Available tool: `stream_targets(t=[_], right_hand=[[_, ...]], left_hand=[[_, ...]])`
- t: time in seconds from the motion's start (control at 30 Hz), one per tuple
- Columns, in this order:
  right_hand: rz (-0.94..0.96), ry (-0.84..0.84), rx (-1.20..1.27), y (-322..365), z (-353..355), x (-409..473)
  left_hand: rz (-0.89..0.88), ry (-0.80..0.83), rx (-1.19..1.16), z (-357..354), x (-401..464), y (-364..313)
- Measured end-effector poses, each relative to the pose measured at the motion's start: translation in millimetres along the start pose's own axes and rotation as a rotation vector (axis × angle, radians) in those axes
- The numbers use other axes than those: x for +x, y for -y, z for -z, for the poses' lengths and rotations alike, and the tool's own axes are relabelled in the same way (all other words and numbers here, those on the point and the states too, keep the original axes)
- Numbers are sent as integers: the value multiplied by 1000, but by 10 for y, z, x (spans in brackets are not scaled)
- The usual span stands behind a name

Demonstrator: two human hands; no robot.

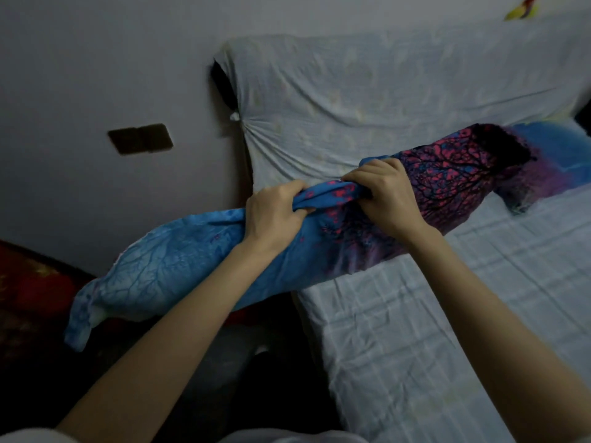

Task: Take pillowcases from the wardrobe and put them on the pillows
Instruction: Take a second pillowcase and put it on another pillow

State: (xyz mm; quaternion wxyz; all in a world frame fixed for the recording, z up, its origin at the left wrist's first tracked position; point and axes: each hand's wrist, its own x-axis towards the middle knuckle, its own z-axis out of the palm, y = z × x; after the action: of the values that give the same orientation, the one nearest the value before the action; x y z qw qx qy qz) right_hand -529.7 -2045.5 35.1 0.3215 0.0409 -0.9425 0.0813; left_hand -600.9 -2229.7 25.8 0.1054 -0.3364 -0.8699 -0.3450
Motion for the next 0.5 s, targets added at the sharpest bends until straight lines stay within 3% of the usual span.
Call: stream_targets(t=[0.5], right_hand=[[-274, -171, -193, -1504, -448, 906]], left_hand=[[-243, 159, -116, -948, 2184, 78]])
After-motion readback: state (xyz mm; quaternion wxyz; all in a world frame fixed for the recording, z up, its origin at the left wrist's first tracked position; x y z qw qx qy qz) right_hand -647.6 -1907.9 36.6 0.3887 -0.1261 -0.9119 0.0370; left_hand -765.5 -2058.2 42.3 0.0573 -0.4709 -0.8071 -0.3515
